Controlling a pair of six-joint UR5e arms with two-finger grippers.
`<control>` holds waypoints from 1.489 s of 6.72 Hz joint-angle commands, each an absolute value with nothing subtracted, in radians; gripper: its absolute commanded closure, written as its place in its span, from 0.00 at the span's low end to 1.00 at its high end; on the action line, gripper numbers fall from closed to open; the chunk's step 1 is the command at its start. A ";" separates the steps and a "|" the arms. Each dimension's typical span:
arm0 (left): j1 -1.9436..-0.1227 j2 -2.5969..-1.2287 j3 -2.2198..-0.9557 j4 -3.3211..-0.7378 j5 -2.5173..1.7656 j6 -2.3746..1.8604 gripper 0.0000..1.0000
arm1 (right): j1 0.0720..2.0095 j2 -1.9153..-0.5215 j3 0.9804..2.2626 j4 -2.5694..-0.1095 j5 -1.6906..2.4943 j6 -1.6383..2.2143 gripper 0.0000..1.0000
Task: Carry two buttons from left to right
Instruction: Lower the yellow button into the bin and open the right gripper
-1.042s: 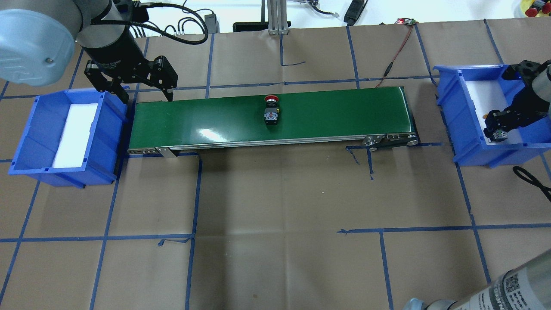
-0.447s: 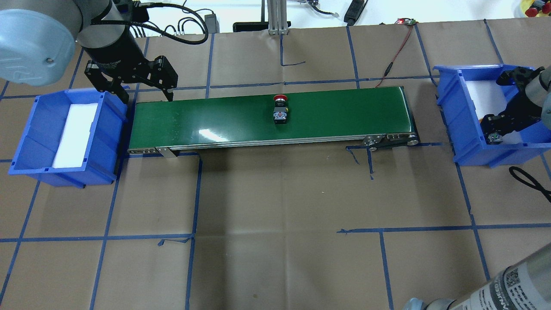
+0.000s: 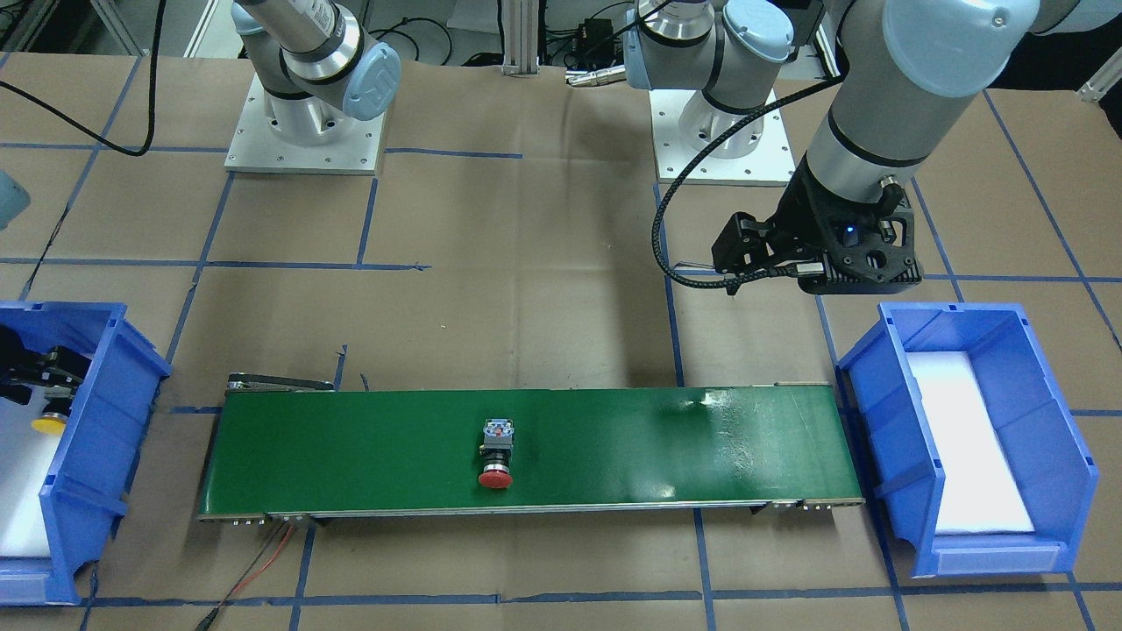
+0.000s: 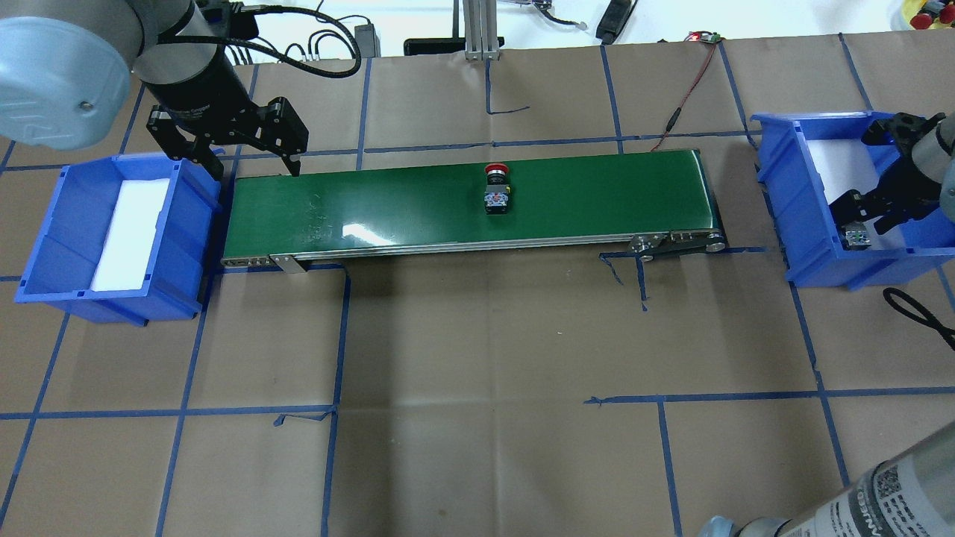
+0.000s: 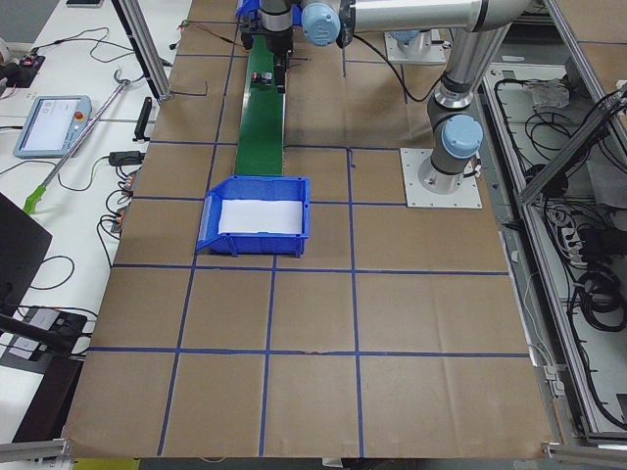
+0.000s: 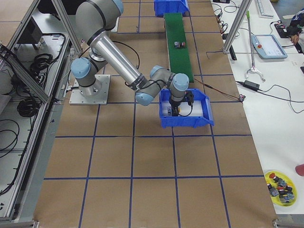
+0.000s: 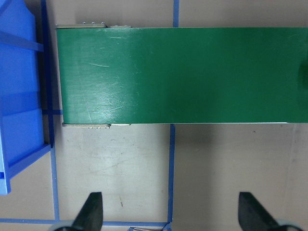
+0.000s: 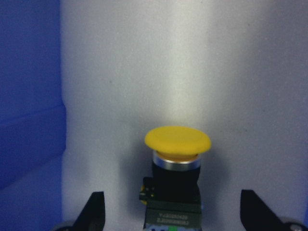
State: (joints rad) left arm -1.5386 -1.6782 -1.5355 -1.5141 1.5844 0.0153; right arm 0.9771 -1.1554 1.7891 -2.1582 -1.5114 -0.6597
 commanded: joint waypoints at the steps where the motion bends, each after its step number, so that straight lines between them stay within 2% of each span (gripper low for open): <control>1: -1.539 -1.678 -1.536 -1.514 1.585 0.015 0.00 | 0.982 -1.164 1.780 -2.158 -1.525 -0.657 0.01; 3: -1.539 -1.681 -1.529 -1.514 1.586 0.015 0.00 | 0.994 -1.225 1.720 -2.146 -1.520 -0.635 0.00; 6: -1.539 -1.683 -1.526 -1.514 1.586 0.015 0.00 | 1.064 -1.385 1.701 -2.094 -1.516 -0.487 0.00; 8: -1.539 -1.684 -1.525 -1.514 1.585 0.015 0.00 | 1.237 -1.452 1.704 -2.048 -1.508 -0.277 0.00; 10: -1.539 -1.684 -1.525 -1.514 1.585 0.015 0.00 | 1.450 -1.451 1.709 -2.052 -1.509 -0.114 0.00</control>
